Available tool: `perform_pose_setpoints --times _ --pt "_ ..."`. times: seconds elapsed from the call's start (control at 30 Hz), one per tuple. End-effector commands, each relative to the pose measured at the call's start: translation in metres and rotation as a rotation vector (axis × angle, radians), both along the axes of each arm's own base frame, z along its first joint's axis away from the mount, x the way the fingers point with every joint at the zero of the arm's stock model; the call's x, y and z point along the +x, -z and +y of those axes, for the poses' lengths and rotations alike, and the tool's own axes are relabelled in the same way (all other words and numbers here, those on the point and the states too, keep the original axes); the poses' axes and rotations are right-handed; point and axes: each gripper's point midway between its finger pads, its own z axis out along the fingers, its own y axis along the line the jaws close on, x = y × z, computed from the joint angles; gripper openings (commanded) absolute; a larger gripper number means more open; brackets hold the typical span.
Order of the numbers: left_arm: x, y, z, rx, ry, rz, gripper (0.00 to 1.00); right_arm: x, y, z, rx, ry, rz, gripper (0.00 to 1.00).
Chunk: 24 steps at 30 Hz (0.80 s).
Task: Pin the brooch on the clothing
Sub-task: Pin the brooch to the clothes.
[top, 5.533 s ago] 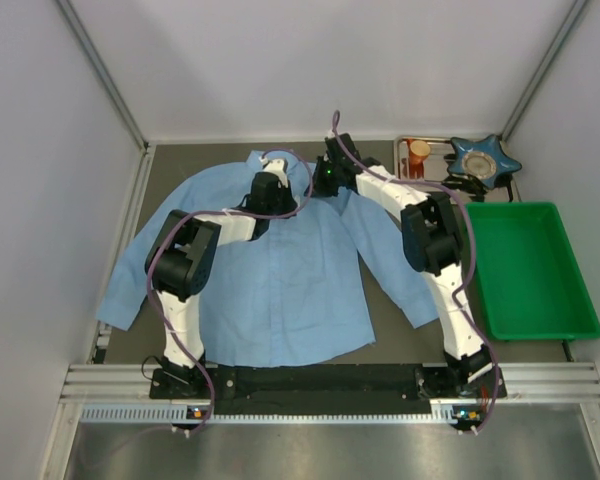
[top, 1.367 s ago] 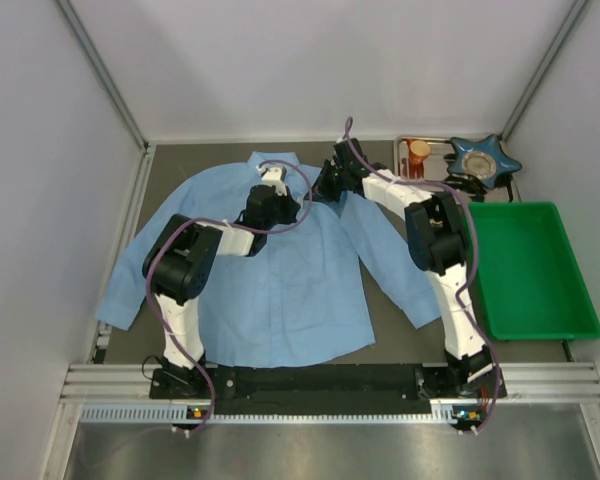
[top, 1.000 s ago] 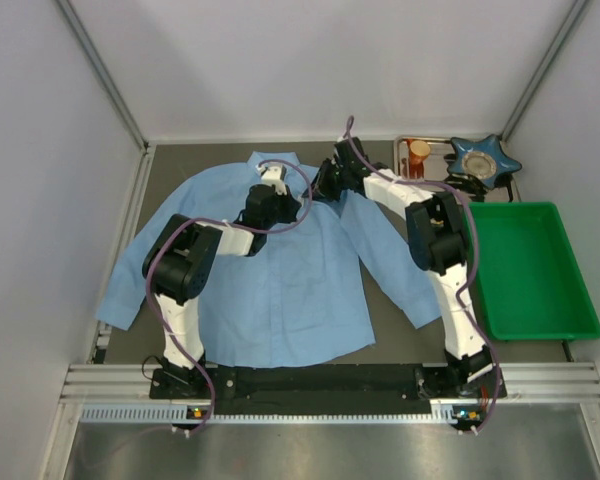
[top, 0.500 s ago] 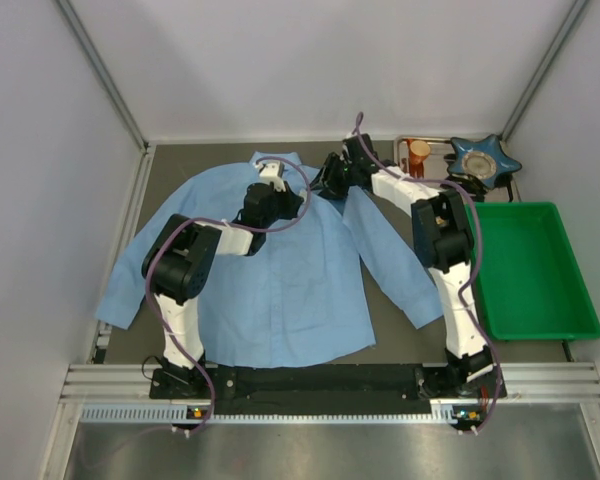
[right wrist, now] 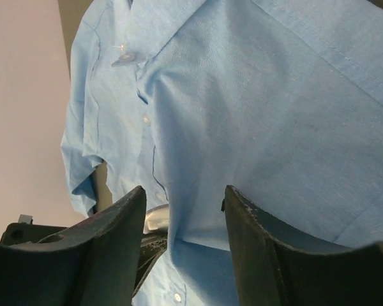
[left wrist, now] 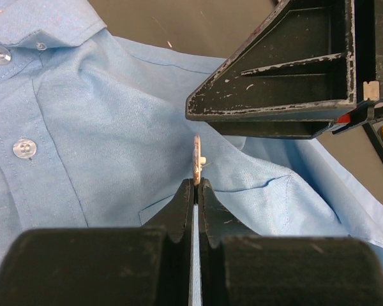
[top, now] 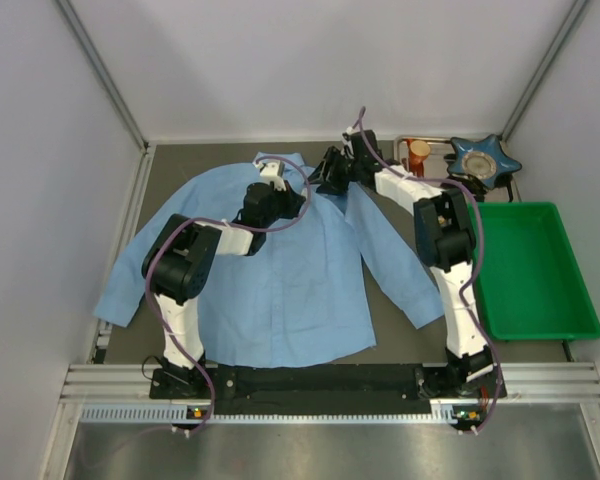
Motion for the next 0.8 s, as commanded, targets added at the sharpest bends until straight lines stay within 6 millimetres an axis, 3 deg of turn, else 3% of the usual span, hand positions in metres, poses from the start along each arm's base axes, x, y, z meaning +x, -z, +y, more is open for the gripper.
perform_pose_setpoints --times 0.0,0.03,0.13,0.53,0.77 --pt "0.012 -0.045 -0.004 -0.082 0.005 -0.098 0.0 0.007 -0.058 -0.006 0.051 -0.021 -0.139 0.47" --pt "0.012 -0.045 -0.003 -0.092 0.002 -0.091 0.0 0.01 -0.059 -0.01 0.026 0.001 -0.149 0.37" --pt "0.014 -0.048 0.0 -0.105 0.001 -0.091 0.0 0.011 -0.04 -0.025 -0.063 0.033 -0.132 0.17" --pt "0.016 -0.057 0.001 -0.18 0.021 -0.087 0.0 -0.012 0.009 -0.029 -0.272 -0.107 -0.172 0.1" --pt "0.015 -0.068 -0.003 -0.241 0.044 -0.092 0.0 -0.011 0.03 -0.032 -0.434 -0.174 -0.245 0.1"
